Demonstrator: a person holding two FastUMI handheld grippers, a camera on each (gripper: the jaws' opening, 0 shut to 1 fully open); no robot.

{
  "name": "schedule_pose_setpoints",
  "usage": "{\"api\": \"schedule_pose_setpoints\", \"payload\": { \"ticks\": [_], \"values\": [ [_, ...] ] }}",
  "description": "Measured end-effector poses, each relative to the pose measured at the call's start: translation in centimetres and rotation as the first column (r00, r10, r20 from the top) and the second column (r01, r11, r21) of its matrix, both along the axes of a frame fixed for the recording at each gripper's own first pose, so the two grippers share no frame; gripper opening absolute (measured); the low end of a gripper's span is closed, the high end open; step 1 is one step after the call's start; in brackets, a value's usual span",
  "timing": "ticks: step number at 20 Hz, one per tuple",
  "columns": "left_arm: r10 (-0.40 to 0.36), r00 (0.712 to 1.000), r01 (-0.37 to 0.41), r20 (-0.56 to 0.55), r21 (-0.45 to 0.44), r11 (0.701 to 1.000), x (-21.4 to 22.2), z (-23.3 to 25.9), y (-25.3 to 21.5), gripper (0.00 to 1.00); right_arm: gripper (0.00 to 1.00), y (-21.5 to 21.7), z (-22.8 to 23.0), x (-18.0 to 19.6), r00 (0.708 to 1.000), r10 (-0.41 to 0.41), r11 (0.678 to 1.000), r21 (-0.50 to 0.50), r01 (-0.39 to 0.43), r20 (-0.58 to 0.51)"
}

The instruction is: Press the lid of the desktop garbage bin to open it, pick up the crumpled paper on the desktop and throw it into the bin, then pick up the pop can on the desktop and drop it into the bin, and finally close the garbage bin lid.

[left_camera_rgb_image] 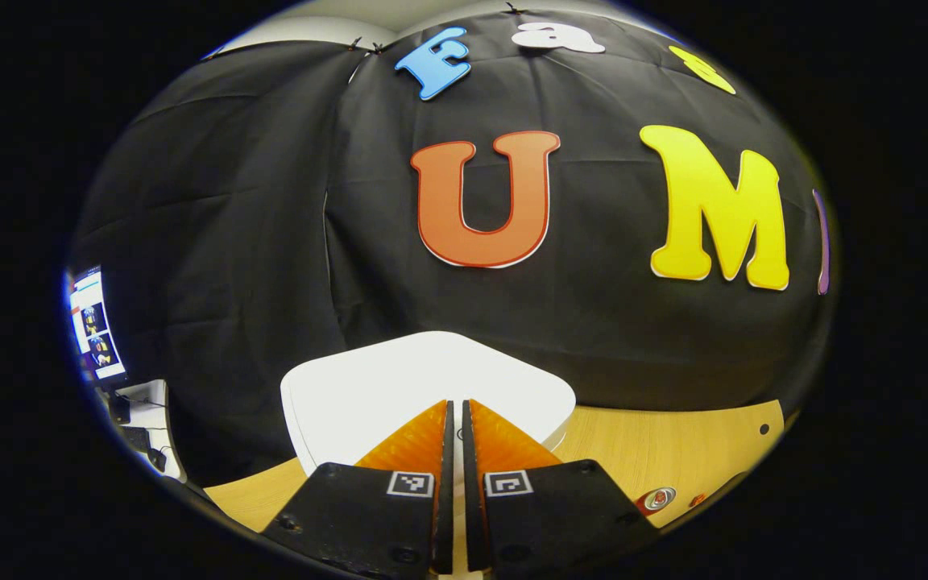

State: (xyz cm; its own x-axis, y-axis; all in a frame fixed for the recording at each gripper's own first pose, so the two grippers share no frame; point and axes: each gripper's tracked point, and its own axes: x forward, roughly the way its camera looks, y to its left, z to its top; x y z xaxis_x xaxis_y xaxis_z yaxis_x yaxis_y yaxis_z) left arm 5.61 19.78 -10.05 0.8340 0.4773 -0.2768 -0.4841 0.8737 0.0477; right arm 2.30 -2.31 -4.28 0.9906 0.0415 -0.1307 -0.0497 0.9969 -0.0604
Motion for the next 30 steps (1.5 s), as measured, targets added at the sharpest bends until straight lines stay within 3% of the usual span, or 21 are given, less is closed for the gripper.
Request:
{"api": "schedule_pose_setpoints", "payload": {
  "ticks": [4,10,14,18,19,20,24,25,26,30],
  "values": [
    [0.026,0.999,-0.024,0.037,-0.051,0.998,-0.1,-0.3,0.0,0.07,0.94,0.1,-0.6,-0.3,1.000,0.005,1.000,0.006,-0.005,-0.013],
    [0.011,0.999,-0.010,0.052,-0.027,1.000,-0.2,0.6,0.1,0.04,0.94,0.5,-0.3,-0.5,1.000,0.018,1.000,0.010,-0.018,0.000],
    [-0.061,0.993,0.062,0.099,-0.008,0.998,-0.5,3.6,-1.7,0.04,0.94,0.1,0.8,-0.7,0.999,0.012,1.000,0.012,-0.013,0.038],
    [-0.212,0.955,0.207,0.206,0.047,0.977,-0.5,8.7,-6.3,0.09,0.94,-0.5,1.1,-0.9,0.999,0.009,1.000,0.015,-0.009,0.048],
    [-0.231,0.951,0.222,0.207,0.063,0.973,-0.8,9.2,-7.0,0.13,0.94,-0.7,1.2,-1.0,0.999,0.008,1.000,0.018,-0.009,0.054],
    [-0.244,0.948,0.233,0.206,0.075,0.970,-1.0,9.7,-7.4,0.34,0.94,-0.9,1.5,-1.1,0.998,0.006,1.000,0.022,-0.007,0.061],
    [-0.300,0.931,0.291,0.206,0.074,0.954,-1.4,10.3,-9.8,0.41,0.94,-2.0,1.7,-1.5,0.997,-0.009,0.999,0.050,0.005,0.072],
    [-0.312,0.927,0.302,0.209,0.080,0.950,-1.6,10.5,-10.3,0.54,0.94,-2.3,1.7,-1.6,0.997,-0.014,0.998,0.056,0.010,0.074],
    [-0.322,0.923,0.313,0.212,0.080,0.947,-1.9,10.6,-10.8,0.60,0.94,-2.7,1.6,-1.6,0.997,-0.020,0.998,0.060,0.016,0.075],
    [-0.394,0.887,0.381,0.241,0.099,0.919,-2.8,11.7,-13.6,0.75,0.94,-4.2,1.2,-2.1,0.996,-0.046,0.997,0.072,0.041,0.073]
  ]
}}
